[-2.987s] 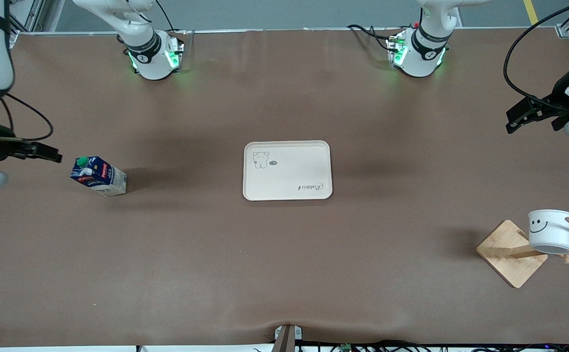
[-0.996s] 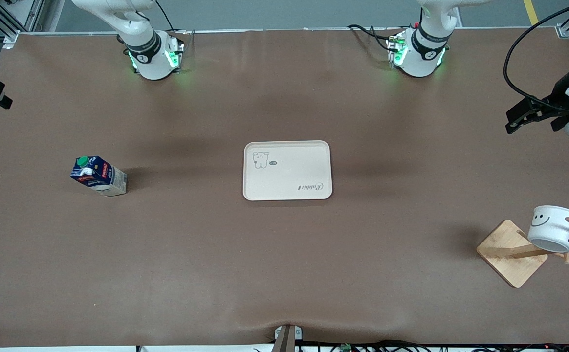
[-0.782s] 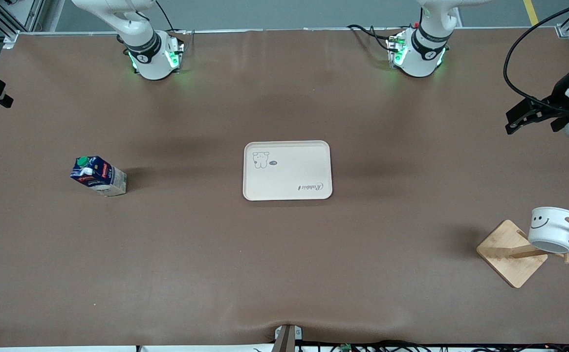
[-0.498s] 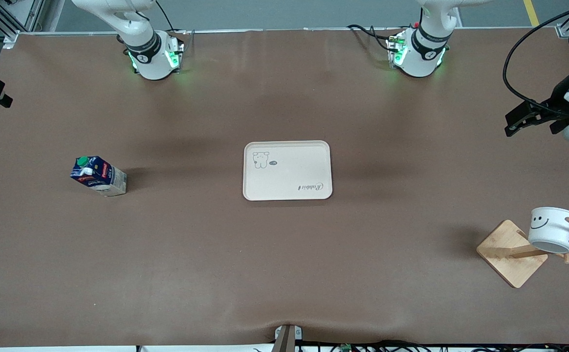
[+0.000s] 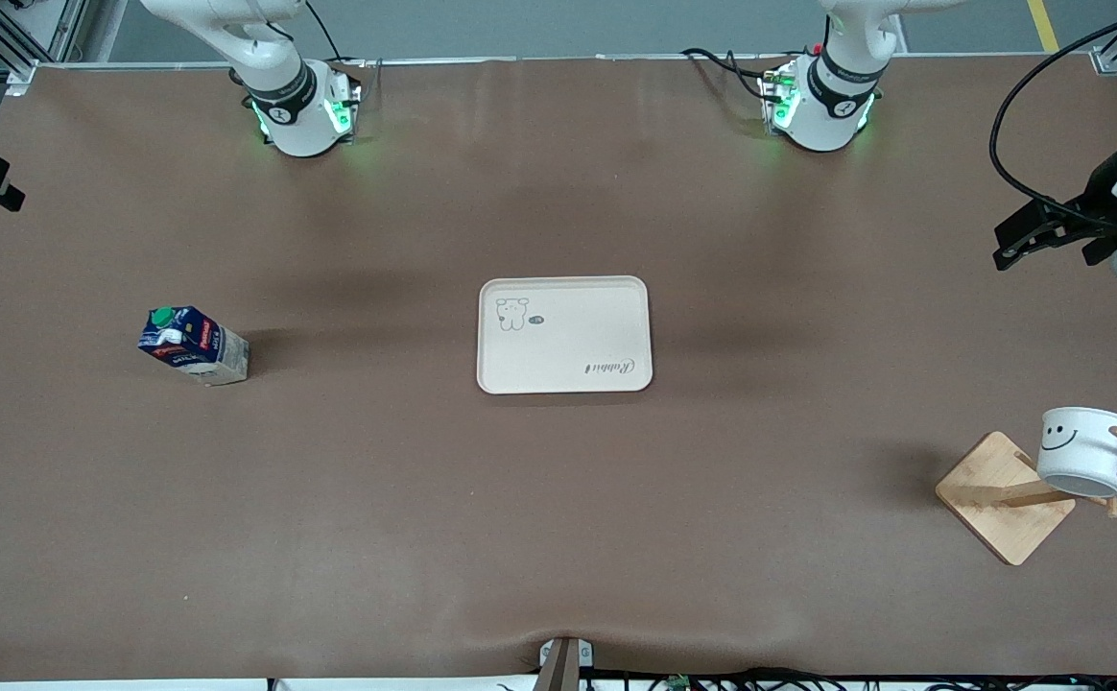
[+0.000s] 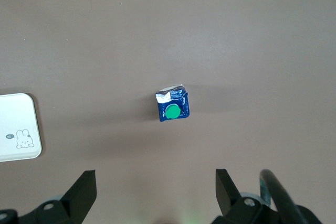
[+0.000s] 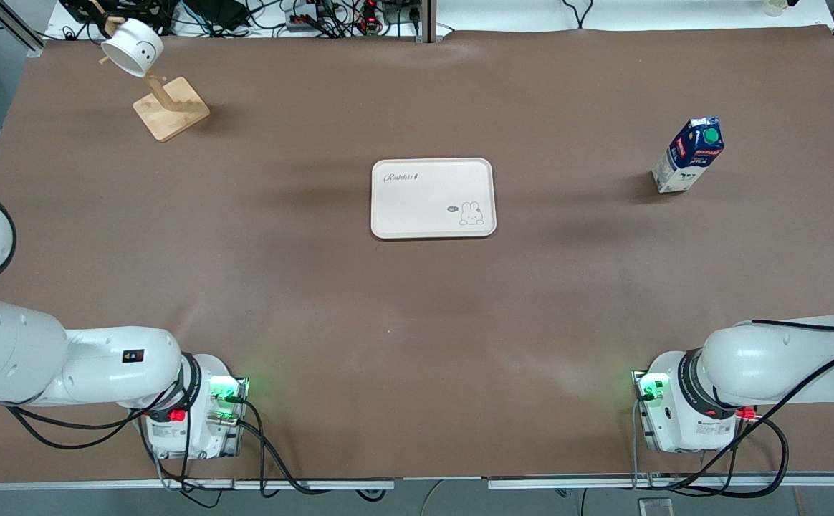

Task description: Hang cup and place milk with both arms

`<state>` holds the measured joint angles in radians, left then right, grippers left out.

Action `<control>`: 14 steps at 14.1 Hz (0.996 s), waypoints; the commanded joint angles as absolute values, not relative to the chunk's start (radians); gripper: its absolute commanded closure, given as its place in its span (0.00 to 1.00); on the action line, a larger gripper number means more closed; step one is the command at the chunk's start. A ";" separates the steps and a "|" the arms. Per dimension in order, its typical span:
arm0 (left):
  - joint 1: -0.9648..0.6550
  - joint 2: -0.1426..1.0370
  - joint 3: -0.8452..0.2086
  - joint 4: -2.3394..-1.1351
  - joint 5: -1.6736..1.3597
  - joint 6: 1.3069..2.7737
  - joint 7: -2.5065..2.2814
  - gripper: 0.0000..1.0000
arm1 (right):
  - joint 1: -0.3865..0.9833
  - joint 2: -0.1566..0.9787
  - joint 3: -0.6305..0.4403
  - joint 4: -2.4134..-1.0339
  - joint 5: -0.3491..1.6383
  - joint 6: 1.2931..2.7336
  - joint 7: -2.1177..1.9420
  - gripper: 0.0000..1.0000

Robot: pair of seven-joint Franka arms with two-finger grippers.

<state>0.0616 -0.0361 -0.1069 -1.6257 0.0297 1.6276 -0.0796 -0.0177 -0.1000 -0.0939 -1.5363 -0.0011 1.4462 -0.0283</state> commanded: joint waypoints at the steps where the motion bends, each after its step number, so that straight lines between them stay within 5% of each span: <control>1: 0.060 -0.028 -0.103 -1.606 0.020 1.624 -0.072 0.00 | -0.020 -0.098 -0.083 -1.514 -0.015 1.439 -0.031 0.00; 14: 0.052 -0.034 -0.124 -1.552 0.014 1.534 -0.071 0.00 | -0.032 -0.095 -0.086 -1.488 -0.005 1.443 -0.028 0.00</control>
<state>0.0519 -0.0311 -0.1195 -1.5910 0.0297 1.5805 -0.0796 -0.0185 -0.0998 -0.0929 -1.5067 -0.0020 1.4496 -0.0283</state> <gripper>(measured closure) 0.000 0.000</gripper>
